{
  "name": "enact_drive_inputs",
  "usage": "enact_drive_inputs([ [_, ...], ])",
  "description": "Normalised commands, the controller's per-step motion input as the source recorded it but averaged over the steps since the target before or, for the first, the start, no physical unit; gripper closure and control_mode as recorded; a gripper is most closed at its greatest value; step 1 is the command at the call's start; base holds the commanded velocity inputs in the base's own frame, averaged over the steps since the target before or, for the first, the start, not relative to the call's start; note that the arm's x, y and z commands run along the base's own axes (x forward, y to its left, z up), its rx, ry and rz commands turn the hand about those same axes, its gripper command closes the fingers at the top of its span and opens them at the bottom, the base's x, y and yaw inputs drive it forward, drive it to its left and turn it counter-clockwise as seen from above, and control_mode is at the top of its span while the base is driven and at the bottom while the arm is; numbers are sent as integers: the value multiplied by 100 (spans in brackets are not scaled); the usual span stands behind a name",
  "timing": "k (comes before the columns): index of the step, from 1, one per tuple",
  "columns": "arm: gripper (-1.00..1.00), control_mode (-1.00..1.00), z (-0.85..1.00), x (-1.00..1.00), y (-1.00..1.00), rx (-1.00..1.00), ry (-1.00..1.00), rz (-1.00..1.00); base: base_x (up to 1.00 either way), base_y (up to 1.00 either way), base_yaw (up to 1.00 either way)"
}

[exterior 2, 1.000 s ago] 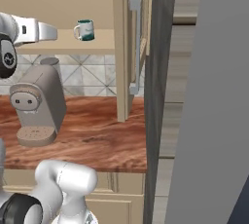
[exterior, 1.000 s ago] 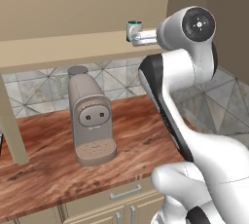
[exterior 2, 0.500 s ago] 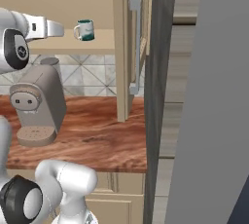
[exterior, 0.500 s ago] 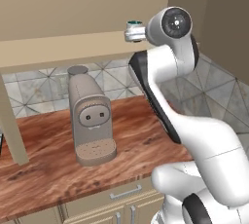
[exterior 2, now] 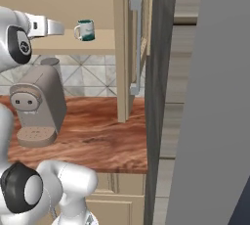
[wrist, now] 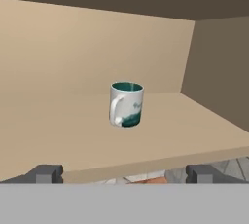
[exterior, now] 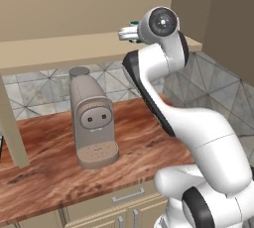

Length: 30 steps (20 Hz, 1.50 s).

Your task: Open the cabinet directly in front. Then move the liquor and the mug to the dining counter with the candle on it.

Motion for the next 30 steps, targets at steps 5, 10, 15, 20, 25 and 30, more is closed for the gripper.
enact_drive_inputs([
  [5, -100, -100, -13, 24, -2, 0, 0, 0, 0, 0, 0],
  [10, -100, -100, -11, 26, -1, 1, 0, 0, 0, 0, 0],
  [15, -100, -100, -5, 38, -1, 3, 0, 0, 0, 0, 0],
  [20, -100, -100, -2, 36, 0, 2, 1, 0, 0, 0, 0],
  [25, -100, -100, -1, 42, 0, 0, 5, 0, 0, 0, 0],
  [30, -100, -100, -6, 43, 0, 0, 7, 0, 0, 0, 0],
])
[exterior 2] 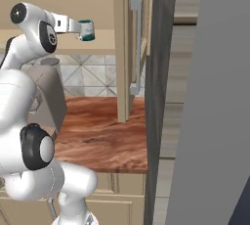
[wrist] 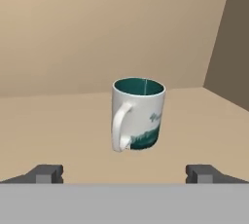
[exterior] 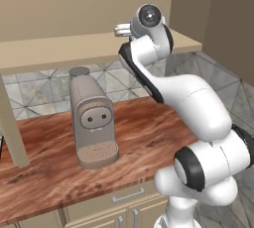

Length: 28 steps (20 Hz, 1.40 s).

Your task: Open the cabinet directly in front. Then move the liquor and the mug to the dining counter with the candle on it.

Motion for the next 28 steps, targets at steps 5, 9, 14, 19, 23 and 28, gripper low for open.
enact_drive_inputs([
  [5, -100, -100, -12, 42, 0, 0, 2, 0, 0, 0, 0],
  [9, -100, -100, -22, 37, 0, -2, 0, 0, 0, 0, 0],
  [14, -100, -100, -18, 27, 0, -3, 0, 0, 0, 0, 0],
  [19, -100, -100, 0, 22, 0, 0, 0, 0, 0, 0, 0],
  [23, -100, -100, 0, 31, 0, 0, 0, 0, 0, 0, 0],
  [28, -100, -100, 0, 28, 0, 0, 0, 0, 0, 0, 0],
])
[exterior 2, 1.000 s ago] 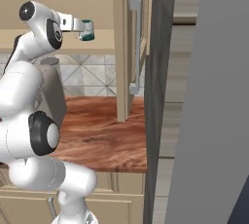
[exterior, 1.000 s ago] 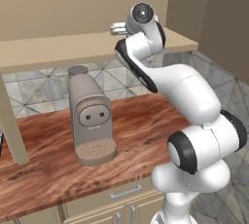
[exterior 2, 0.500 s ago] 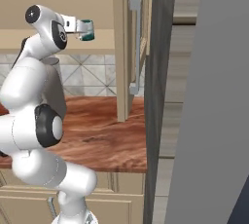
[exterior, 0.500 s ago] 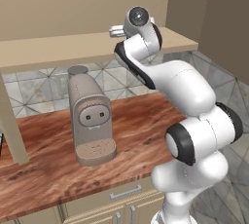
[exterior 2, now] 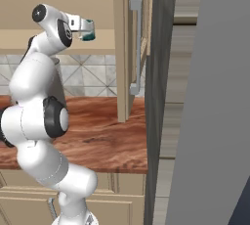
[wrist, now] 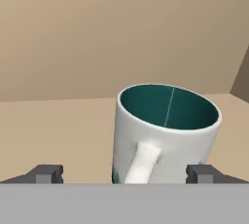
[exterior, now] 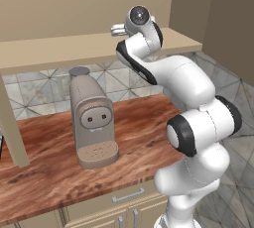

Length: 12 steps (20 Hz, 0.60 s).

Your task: Open the cabinet directly in front. Then move the liquor and the mug to the dining counter with the candle on it.

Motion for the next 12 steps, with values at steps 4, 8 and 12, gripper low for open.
enact_drive_inputs([
  [4, -100, -100, 0, 28, 0, 0, 0, 0, 0, 0, 0],
  [8, 100, -100, -5, 23, 2, 0, 0, 0, 0, 0, 0],
  [12, 100, -100, 0, 4, 0, 0, 0, 0, 0, 0, 0],
])
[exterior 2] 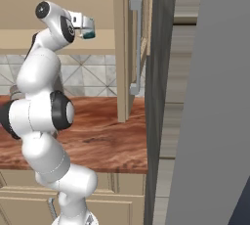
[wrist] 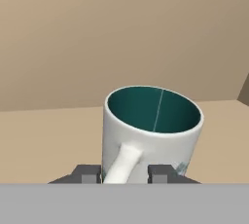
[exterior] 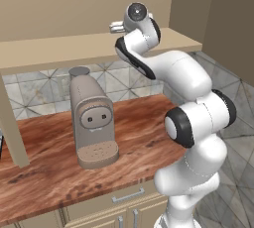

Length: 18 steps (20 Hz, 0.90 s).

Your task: Open the cabinet directly in front. Then move the liquor and the mug to the dining counter with the candle on it.

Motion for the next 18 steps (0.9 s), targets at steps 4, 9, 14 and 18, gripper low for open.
enact_drive_inputs([
  [4, 100, -100, 0, 0, 0, 0, 0, 0, 0, 0, 0],
  [9, 100, -100, 0, 0, 0, 0, 0, 0, 0, 0, 0],
  [14, 100, -100, 0, -5, 0, 0, 0, 0, 0, 0, 0],
  [18, 100, -100, 4, -53, 0, 0, -10, 0, 0, 0, 0],
])
